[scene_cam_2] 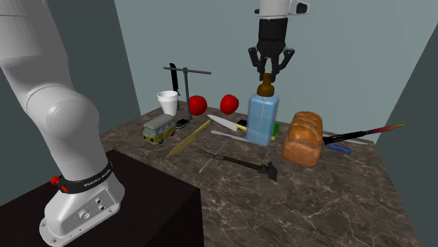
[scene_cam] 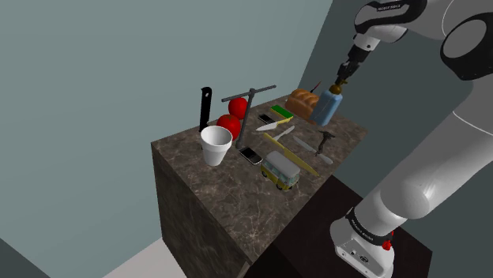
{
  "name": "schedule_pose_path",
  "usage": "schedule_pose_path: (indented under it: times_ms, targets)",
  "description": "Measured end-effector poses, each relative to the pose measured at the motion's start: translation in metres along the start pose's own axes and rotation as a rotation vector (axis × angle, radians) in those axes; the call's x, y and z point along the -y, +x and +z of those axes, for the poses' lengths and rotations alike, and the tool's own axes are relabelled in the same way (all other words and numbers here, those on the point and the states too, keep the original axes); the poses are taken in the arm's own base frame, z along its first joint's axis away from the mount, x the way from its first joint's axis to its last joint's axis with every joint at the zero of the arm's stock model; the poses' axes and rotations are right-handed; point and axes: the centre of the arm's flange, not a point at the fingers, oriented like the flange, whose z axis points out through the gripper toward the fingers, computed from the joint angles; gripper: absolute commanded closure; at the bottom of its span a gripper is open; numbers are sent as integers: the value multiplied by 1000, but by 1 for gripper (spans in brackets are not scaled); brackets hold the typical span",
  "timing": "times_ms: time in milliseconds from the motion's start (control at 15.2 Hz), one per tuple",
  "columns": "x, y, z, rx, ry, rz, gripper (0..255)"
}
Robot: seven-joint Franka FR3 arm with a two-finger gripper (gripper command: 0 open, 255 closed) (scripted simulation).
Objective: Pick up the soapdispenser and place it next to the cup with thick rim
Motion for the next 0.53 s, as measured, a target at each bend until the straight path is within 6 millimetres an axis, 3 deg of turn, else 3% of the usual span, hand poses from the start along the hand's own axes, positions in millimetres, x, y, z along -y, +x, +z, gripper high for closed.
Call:
schedule_pose_path:
  times_ms: [528]
  targets:
    - [1, 4, -42, 0, 0, 0, 255]
